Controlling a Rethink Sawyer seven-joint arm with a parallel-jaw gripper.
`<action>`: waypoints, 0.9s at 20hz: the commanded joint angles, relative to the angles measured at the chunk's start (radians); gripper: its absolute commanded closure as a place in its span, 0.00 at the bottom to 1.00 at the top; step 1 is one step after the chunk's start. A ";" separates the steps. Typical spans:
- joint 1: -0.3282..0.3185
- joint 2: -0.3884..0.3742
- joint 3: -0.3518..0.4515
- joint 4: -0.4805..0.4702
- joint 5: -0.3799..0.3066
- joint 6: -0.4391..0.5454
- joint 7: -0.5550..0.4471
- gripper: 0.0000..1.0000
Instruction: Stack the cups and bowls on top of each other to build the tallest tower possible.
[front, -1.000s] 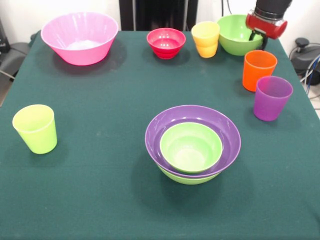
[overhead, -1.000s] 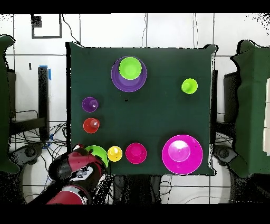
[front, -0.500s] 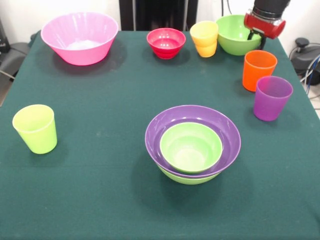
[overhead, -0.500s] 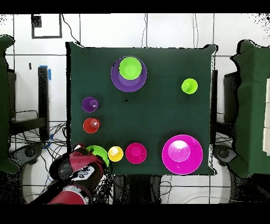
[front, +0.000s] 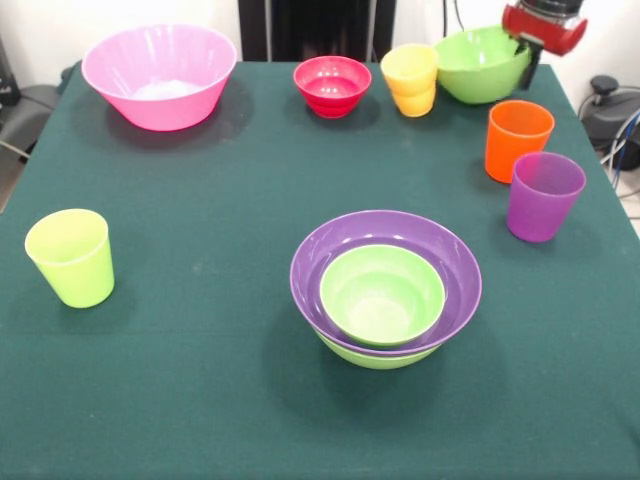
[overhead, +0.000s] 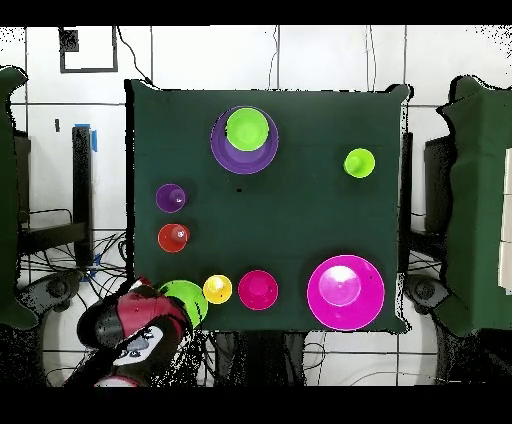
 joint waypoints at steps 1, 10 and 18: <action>0.032 -0.072 0.050 -0.062 0.040 0.119 0.100 1.00; 0.054 -0.110 0.043 -0.077 0.054 0.187 0.118 1.00; 0.067 -0.162 0.015 -0.121 0.056 0.317 0.114 1.00</action>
